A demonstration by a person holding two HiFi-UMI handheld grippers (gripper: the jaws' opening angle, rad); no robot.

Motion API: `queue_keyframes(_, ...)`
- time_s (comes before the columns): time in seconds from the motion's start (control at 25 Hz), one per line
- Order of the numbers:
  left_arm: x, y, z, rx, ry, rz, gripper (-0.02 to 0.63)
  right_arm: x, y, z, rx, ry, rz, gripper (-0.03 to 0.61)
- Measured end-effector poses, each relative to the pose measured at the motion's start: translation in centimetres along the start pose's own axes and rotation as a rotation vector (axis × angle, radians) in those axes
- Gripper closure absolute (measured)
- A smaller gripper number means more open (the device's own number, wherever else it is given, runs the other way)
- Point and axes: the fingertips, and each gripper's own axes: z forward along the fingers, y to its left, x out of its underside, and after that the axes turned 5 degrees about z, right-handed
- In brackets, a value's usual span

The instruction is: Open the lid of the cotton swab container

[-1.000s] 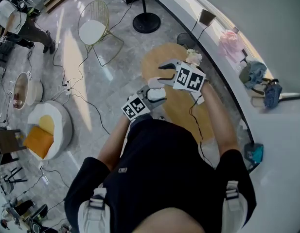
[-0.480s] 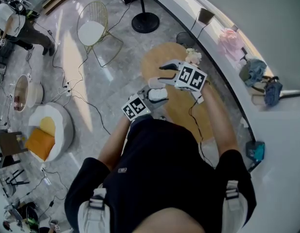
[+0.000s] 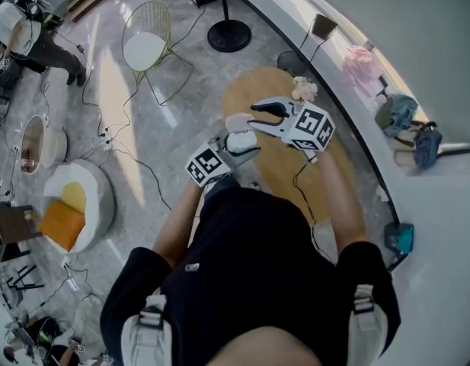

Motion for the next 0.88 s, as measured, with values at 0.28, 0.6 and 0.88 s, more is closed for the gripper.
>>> queue_keyframes(0.28, 0.0, 1.0, -0.9, -0.033, -0.005, -0.004, 0.426, 1.3, 0.7, -1.3, 0.051, -0.061, 0.022, 0.582)
queue_keyframes(0.6, -0.3, 2.1, -1.4, -0.051, -0.009, -0.008, 0.426, 4.5, 1.7, -1.2, 0.051, -0.037, 0.026, 0.583)
queue_keyframes(0.88, -0.4, 2.7, -1.7, -0.055, -0.006, -0.021, 0.426, 6.1, 1.7, -1.4, 0.084, -0.005, 0.056, 0.583)
